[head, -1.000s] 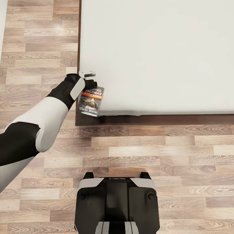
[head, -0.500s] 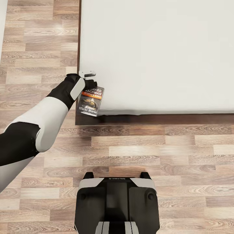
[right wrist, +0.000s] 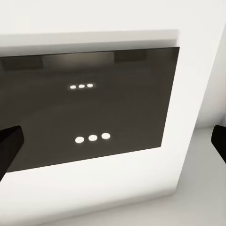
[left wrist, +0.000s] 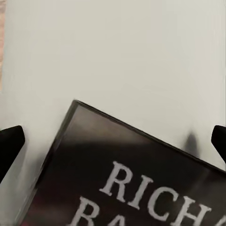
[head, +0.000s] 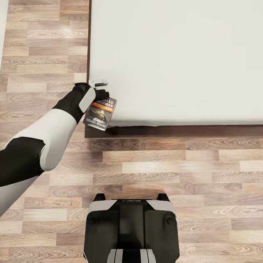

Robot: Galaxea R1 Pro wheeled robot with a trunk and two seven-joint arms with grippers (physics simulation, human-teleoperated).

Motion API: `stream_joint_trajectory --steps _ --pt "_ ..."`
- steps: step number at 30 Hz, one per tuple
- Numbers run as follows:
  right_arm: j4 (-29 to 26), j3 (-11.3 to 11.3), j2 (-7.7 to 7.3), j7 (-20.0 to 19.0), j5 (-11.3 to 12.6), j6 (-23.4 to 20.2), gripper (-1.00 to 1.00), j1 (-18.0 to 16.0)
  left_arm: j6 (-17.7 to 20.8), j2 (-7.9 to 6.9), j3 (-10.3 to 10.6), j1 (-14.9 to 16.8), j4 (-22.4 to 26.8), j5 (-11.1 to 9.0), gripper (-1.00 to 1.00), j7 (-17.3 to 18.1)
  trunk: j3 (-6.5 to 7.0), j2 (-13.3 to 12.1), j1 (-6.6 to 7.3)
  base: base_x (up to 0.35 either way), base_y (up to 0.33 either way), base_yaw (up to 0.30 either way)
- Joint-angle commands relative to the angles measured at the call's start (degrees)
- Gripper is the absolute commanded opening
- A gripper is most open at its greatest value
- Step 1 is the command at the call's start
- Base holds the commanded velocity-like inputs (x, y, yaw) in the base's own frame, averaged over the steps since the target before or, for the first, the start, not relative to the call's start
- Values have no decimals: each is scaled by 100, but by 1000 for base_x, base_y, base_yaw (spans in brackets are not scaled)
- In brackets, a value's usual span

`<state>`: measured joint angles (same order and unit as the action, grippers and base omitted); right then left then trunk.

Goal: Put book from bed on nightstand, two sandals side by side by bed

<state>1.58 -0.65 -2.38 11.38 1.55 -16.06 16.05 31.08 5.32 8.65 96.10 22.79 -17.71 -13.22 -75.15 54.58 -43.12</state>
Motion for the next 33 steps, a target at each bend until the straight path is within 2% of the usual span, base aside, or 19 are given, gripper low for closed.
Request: stream_joint_trajectory --steps 1,33 --pt "-8 -9 0 14 17 -20 100 3 30 -5 23 -4 -1 -153 100 -57 -3 3 -2 -46 0 0" --pt "-12 -14 1 13 18 -20 100 3 30 -5 23 -4 5 -153 100 -57 -3 3 -2 -7 0 0"
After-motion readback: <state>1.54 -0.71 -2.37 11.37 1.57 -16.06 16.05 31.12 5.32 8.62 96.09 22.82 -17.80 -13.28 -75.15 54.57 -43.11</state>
